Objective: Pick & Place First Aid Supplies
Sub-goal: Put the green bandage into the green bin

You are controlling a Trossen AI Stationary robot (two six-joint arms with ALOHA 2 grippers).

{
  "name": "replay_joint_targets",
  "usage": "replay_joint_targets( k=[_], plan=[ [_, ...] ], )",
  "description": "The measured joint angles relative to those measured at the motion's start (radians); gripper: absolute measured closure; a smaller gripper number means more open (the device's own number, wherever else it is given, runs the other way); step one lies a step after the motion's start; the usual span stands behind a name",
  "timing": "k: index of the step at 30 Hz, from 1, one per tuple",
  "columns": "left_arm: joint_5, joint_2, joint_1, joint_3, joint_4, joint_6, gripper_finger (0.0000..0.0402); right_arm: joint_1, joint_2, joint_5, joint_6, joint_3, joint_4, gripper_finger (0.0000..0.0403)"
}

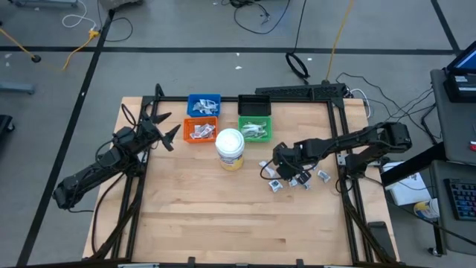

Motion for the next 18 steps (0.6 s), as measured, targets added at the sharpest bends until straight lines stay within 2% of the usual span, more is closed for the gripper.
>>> replay_joint_targets(
  k=[4, 10, 18],
  plan=[
    [0.0, 0.0, 0.0, 0.0, 0.0, 0.0, 0.0091, 0.0, 0.0, 0.002, -0.011, 0.0, 0.011, 0.0296],
    [0.0, 0.0, 0.0, 0.0, 0.0, 0.0, 0.0091, 0.003, 0.0, 0.004, -0.016, 0.0, 0.006, 0.0391],
    [0.0, 0.0, 0.0, 0.0, 0.0, 0.0, 0.0091, 0.003, 0.001, 0.053, 0.153, 0.065, -0.073, 0.0401]
  ],
)
